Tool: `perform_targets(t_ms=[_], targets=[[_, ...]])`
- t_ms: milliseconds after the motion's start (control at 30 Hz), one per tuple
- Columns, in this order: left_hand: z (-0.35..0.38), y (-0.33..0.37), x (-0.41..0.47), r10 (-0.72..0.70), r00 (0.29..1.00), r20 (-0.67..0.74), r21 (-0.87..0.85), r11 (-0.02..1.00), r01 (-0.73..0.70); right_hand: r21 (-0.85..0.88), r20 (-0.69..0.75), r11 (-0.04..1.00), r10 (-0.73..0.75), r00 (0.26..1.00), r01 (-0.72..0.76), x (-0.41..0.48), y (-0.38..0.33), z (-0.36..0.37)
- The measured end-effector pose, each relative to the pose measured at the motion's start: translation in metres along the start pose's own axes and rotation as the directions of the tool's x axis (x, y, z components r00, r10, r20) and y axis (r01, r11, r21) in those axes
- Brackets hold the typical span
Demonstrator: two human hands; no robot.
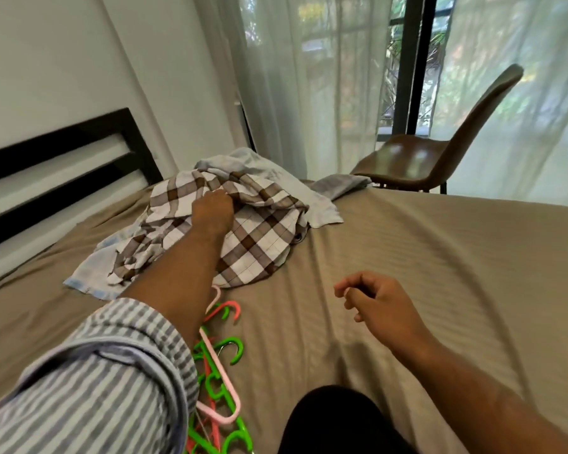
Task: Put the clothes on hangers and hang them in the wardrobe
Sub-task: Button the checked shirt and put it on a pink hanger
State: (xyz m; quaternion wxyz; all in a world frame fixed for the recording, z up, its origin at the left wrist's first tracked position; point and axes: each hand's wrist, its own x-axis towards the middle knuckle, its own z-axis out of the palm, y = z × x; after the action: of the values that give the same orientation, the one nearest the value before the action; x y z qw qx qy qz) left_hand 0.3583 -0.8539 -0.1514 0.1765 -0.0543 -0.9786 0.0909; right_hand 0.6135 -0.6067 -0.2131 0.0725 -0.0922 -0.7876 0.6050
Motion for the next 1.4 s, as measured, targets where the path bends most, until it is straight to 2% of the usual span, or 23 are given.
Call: perform_targets(t_ms=[167,300,367,467,533,567,600,667,733,800,833,867,933,1000,1067,1200,1300,1400], targets=[[-0.033,0.017,0.014,-0.061,0.959,-0.277,-0.001,0.998,0.063,0.035,-0.039,0.998,0.048,0.998,-0.047,0.009,0.012,-0.032],[-0.091,0.043,0.016,0.061,0.915,-0.399,-0.075,0.992,-0.098,0.043,-0.084,0.999,0.035,0.996,-0.032,0.013,0.007,-0.06],[-0.119,0.063,0.02,0.073,0.855,-0.514,-0.215,0.953,-0.211,0.048,-0.112,0.999,0.013,0.994,-0.007,0.016,-0.002,-0.077],[-0.164,0.102,0.022,0.131,0.739,-0.661,-0.37,0.8,-0.472,0.037,-0.155,0.998,-0.051,0.987,0.057,0.026,-0.022,-0.1],[-0.2,0.14,0.017,0.13,0.608,-0.783,-0.43,0.593,-0.681,0.015,-0.197,0.991,-0.128,0.972,0.134,0.034,-0.038,-0.113],[-0.218,0.162,0.013,0.12,0.568,-0.814,-0.445,0.5,-0.743,-0.034,-0.215,0.983,-0.182,0.96,0.179,0.038,-0.045,-0.118],[-0.238,0.182,0.005,0.135,0.56,-0.817,-0.459,0.434,-0.775,-0.096,-0.221,0.972,-0.231,0.948,0.214,0.043,-0.05,-0.122],[-0.266,0.215,-0.006,0.261,0.592,-0.763,-0.473,0.399,-0.785,-0.178,-0.173,0.955,-0.267,0.948,0.236,0.05,-0.057,-0.125],[-0.267,0.231,-0.011,0.441,0.656,-0.613,-0.508,0.415,-0.754,-0.188,-0.125,0.96,-0.231,0.965,0.205,0.052,-0.053,-0.123],[-0.234,0.23,-0.012,0.605,0.706,-0.368,-0.548,0.472,-0.691,-0.21,-0.111,0.961,-0.208,0.972,0.182,0.05,-0.045,-0.121],[-0.206,0.226,-0.016,0.667,0.718,-0.201,-0.514,0.552,-0.657,-0.213,-0.114,0.962,-0.197,0.974,0.17,0.048,-0.039,-0.121],[-0.174,0.22,-0.021,0.692,0.722,-0.007,-0.455,0.641,-0.618,-0.213,-0.119,0.964,-0.186,0.975,0.157,0.046,-0.032,-0.122],[-0.105,0.2,-0.039,0.617,0.708,0.343,-0.27,0.787,-0.555,-0.229,-0.126,0.966,-0.154,0.98,0.122,0.042,-0.018,-0.125],[-0.047,0.176,-0.063,0.467,0.721,0.513,-0.033,0.849,-0.527,-0.246,-0.124,0.965,-0.12,0.985,0.087,0.04,-0.005,-0.128],[-0.012,0.158,-0.091,0.368,0.735,0.569,0.082,0.864,-0.496,-0.251,-0.121,0.966,-0.093,0.988,0.06,0.038,0.006,-0.129],[0.013,0.138,-0.109,0.35,0.772,0.53,-0.037,0.92,-0.391,-0.264,-0.097,0.964,-0.065,0.993,0.038,0.034,0.014,-0.126],[-0.007,0.14,-0.095,0.359,0.86,0.364,-0.302,0.919,-0.256,-0.274,-0.076,0.96,-0.074,0.994,0.051,0.031,0.01,-0.122],[-0.067,0.158,-0.088,0.387,0.912,0.136,-0.479,0.832,-0.282,-0.256,-0.057,0.965,-0.074,0.996,0.057,0.032,0.005,-0.115]])
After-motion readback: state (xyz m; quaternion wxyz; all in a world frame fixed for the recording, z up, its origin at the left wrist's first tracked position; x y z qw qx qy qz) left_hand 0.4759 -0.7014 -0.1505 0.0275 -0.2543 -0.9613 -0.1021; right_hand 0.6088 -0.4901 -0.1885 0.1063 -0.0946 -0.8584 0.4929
